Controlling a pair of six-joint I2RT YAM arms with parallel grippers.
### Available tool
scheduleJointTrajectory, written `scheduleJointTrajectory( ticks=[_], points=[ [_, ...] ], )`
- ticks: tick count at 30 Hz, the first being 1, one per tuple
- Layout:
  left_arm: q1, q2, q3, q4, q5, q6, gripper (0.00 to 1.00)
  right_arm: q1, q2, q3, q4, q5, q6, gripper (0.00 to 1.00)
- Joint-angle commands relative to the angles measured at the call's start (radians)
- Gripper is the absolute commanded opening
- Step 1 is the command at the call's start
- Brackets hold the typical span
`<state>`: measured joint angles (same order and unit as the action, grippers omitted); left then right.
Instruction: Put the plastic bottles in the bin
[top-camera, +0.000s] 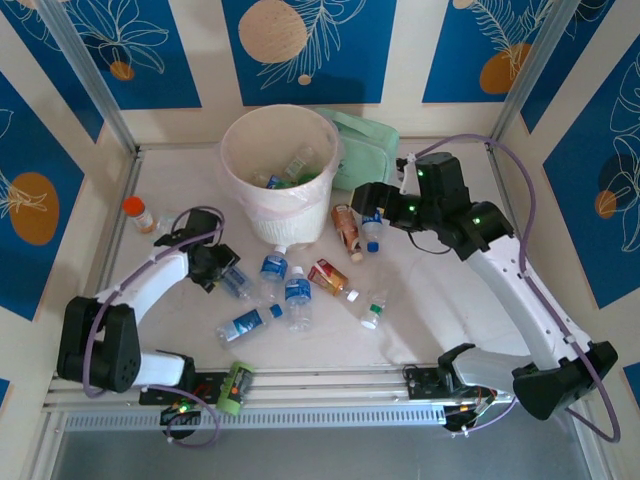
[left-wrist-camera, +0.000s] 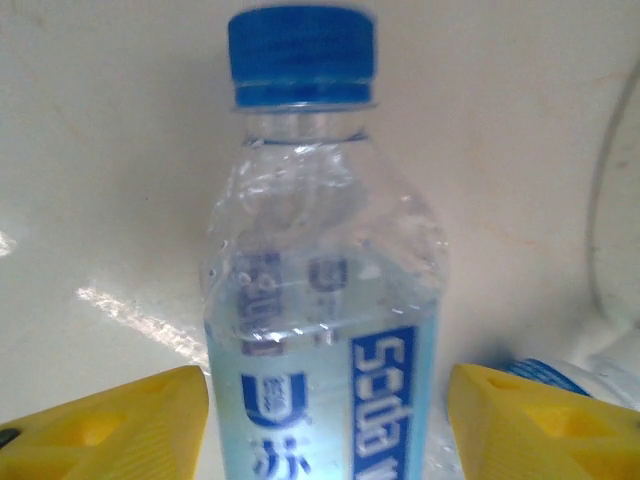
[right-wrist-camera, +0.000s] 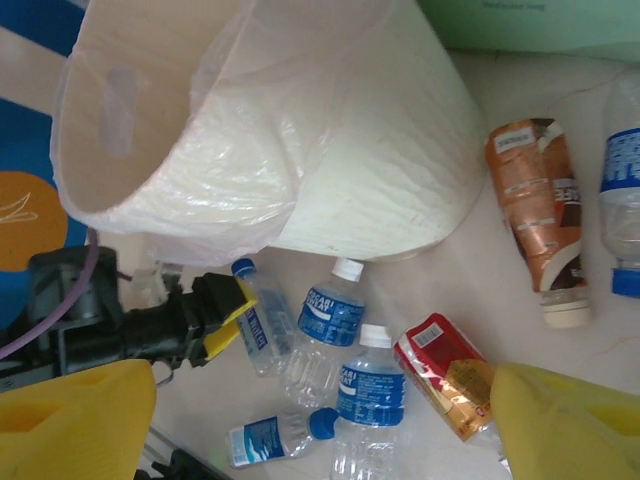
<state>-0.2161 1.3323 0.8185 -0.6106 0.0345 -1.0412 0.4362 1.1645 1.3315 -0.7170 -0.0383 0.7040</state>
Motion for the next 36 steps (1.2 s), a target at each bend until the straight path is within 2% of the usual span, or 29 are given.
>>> scheduleJointTrajectory(
  ticks=[1,4,10,15,21,28,36],
  points=[
    [0.013,-0.047,0.046,-0.065,-0.043,0.036,0.64,-0.034,-0.031,-0.024,0.011,-0.043,0.024,0.87],
    [0.013,-0.045,0.045,-0.077,-0.04,0.04,0.64,-0.056,-0.038,-0.035,0.013,-0.057,0.032,0.87],
    [0.013,0.026,0.044,-0.068,-0.029,0.035,0.79,-0.072,-0.045,-0.051,0.009,-0.061,0.035,0.87],
    [0.014,0.099,0.063,-0.036,-0.023,0.033,0.8,-0.077,-0.048,-0.066,0.004,-0.063,0.036,0.87],
    [0.028,0.207,0.108,0.005,-0.04,0.04,0.77,-0.082,-0.052,-0.072,-0.009,-0.061,0.031,0.87],
    [0.028,0.289,0.131,0.034,-0.039,0.046,0.67,-0.094,-0.066,-0.096,-0.016,-0.06,0.031,0.87],
    [0.029,0.235,0.119,0.015,-0.046,0.058,0.58,-0.115,-0.071,-0.139,-0.012,-0.049,0.048,0.86]
  ],
)
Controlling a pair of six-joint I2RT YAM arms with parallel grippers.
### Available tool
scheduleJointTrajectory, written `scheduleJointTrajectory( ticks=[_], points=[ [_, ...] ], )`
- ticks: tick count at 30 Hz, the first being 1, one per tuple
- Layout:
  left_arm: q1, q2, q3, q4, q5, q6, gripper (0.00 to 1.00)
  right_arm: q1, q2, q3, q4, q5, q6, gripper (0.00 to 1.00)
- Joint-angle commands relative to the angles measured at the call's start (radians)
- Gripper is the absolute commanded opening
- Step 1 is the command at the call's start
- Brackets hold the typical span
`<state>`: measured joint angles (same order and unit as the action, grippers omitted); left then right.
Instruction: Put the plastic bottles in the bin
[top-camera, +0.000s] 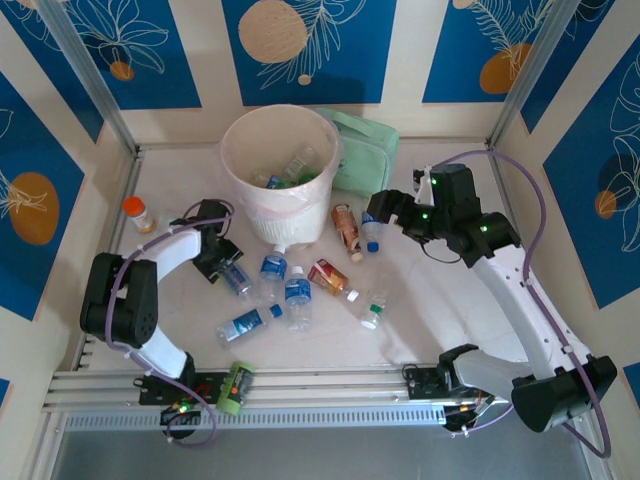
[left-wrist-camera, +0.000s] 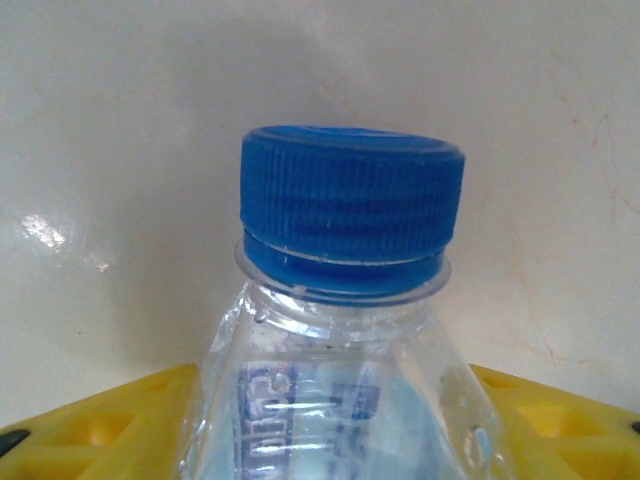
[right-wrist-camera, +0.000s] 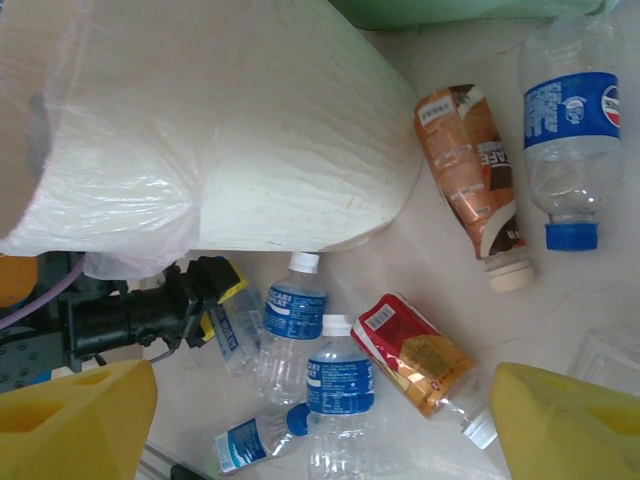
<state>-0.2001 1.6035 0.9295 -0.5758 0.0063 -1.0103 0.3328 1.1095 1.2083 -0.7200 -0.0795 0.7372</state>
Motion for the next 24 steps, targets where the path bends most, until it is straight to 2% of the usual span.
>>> scheduleJointTrajectory(
  ticks=[1,9,13,20,24],
  points=[
    [0.012,-0.054,0.014,-0.033,-0.026,0.034,0.58,-0.017,-0.016,-0.022,-0.009,-0.008,0.018,0.86],
    [0.011,-0.234,0.064,-0.166,-0.082,0.087,0.55,-0.061,-0.022,-0.049,-0.011,-0.01,0.031,0.86],
    [0.013,-0.355,0.144,-0.249,-0.108,0.149,0.54,-0.104,-0.021,-0.081,-0.012,-0.028,0.046,0.86],
    [0.012,-0.441,0.447,-0.407,-0.159,0.266,0.51,-0.147,-0.01,-0.128,-0.01,-0.051,0.067,0.86],
    [0.011,-0.401,0.66,-0.396,-0.066,0.305,0.51,-0.15,-0.01,-0.145,-0.008,-0.049,0.07,0.86]
  ],
)
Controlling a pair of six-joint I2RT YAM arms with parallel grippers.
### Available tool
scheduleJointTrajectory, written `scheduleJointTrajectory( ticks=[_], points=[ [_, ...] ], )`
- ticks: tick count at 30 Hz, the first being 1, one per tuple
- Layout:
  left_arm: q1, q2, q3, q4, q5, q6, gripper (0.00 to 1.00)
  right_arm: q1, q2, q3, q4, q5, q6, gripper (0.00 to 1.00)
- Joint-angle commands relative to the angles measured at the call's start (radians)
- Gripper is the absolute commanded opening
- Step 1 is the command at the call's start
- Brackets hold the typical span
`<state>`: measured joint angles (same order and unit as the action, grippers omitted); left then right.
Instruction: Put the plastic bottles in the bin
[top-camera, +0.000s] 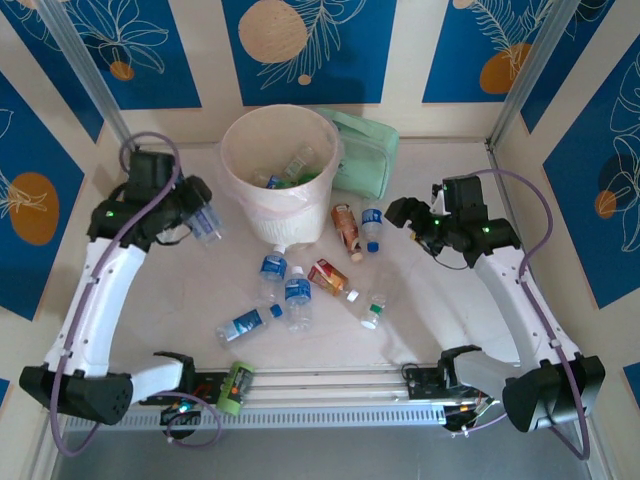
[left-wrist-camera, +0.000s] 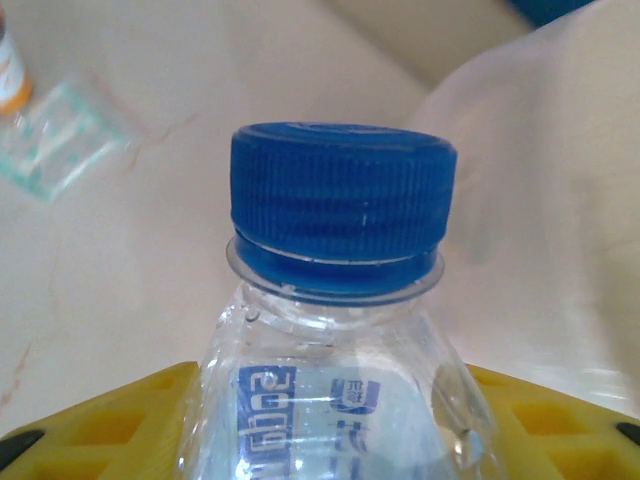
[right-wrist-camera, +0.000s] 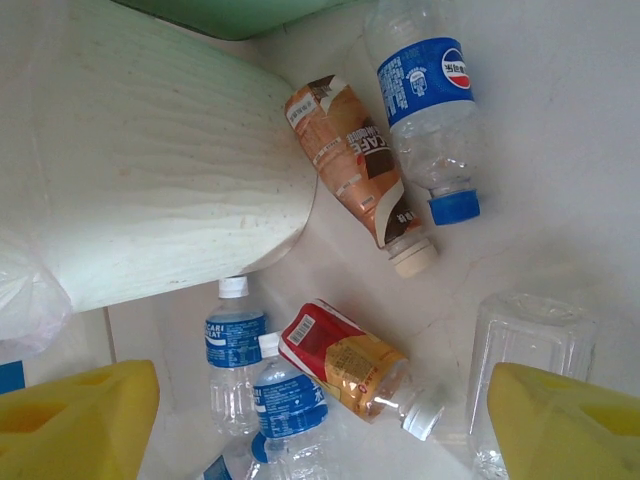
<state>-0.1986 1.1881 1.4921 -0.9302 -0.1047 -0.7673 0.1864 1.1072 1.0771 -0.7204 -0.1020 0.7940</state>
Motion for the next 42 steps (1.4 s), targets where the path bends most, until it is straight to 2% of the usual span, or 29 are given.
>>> scheduleJointTrajectory(
  ticks=[1,4,10,16,27,29,35,39,42],
  points=[
    [0.009,0.035,0.143,-0.024,0.087,0.058,0.51,-0.004,-0.007,-0.018,-0.005,-0.027,0.015,0.86],
    [-0.007,0.101,0.236,0.057,0.18,0.037,0.51,-0.003,-0.01,-0.031,0.001,-0.03,0.024,0.85],
    [-0.059,0.251,0.385,0.19,0.226,-0.025,0.5,0.012,-0.024,-0.058,0.004,-0.028,0.039,0.85],
    [-0.113,0.425,0.532,0.239,0.223,-0.053,0.49,0.035,-0.018,-0.076,-0.048,0.011,0.021,0.84],
    [-0.159,0.635,0.634,0.207,0.189,-0.022,0.48,0.083,-0.021,-0.127,-0.07,0.052,0.019,0.84],
    [-0.161,0.657,0.642,0.189,0.182,-0.014,0.51,0.084,-0.017,-0.131,-0.073,0.061,0.013,0.84],
    [-0.166,0.685,0.642,0.167,0.168,-0.005,0.67,0.085,0.027,-0.127,-0.113,0.104,-0.004,0.84],
    [-0.173,0.669,0.645,0.173,0.168,0.005,0.77,0.085,0.096,-0.117,-0.157,0.14,-0.007,0.84],
    [-0.176,0.643,0.644,0.176,0.169,0.01,0.81,0.09,0.156,-0.113,-0.174,0.15,-0.009,0.84]
  ],
)
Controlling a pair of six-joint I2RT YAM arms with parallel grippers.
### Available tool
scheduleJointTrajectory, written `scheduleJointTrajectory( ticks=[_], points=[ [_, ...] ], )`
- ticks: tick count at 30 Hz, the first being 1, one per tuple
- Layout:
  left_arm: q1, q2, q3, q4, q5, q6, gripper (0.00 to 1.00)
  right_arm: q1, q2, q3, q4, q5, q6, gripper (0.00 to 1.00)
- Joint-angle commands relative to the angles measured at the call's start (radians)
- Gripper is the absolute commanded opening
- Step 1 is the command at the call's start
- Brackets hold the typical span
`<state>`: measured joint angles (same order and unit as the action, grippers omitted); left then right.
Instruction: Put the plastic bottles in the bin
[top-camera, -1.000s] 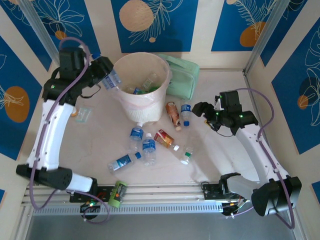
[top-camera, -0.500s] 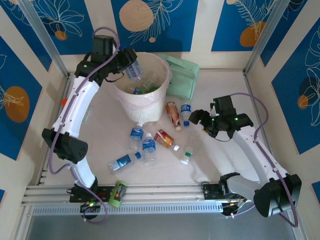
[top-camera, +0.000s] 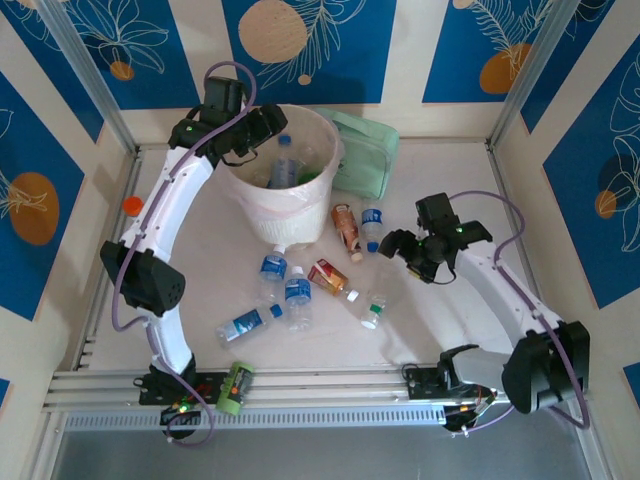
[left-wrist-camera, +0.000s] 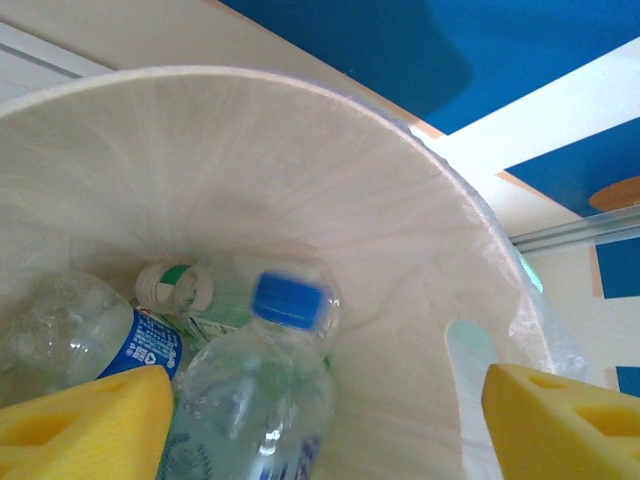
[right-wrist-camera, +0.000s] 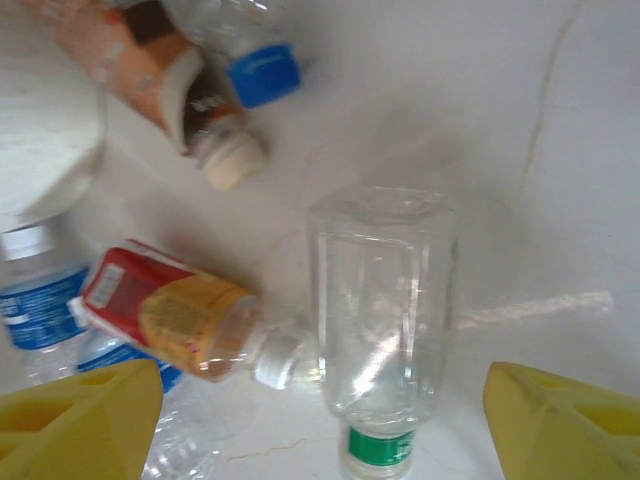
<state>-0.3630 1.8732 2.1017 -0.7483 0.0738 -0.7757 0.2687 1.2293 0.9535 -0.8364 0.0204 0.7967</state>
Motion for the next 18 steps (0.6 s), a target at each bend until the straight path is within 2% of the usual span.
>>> scheduleJointTrajectory(
  ticks=[1,10,14,18],
  points=[
    [-0.013,-0.052,0.034,-0.006,-0.01,0.019,0.82,0.011,0.055,0.009,-0.061,0.03,-0.012,0.84],
    [-0.052,-0.193,-0.012,-0.02,-0.009,0.081,0.83,0.09,0.234,0.063,-0.104,0.085,0.011,0.86],
    [-0.064,-0.298,-0.132,-0.002,0.017,0.1,0.82,0.123,0.293,0.102,-0.137,0.131,0.035,0.86],
    [-0.065,-0.441,-0.328,0.045,0.035,0.092,0.8,0.13,0.341,0.123,-0.142,0.151,0.054,0.87]
  ],
)
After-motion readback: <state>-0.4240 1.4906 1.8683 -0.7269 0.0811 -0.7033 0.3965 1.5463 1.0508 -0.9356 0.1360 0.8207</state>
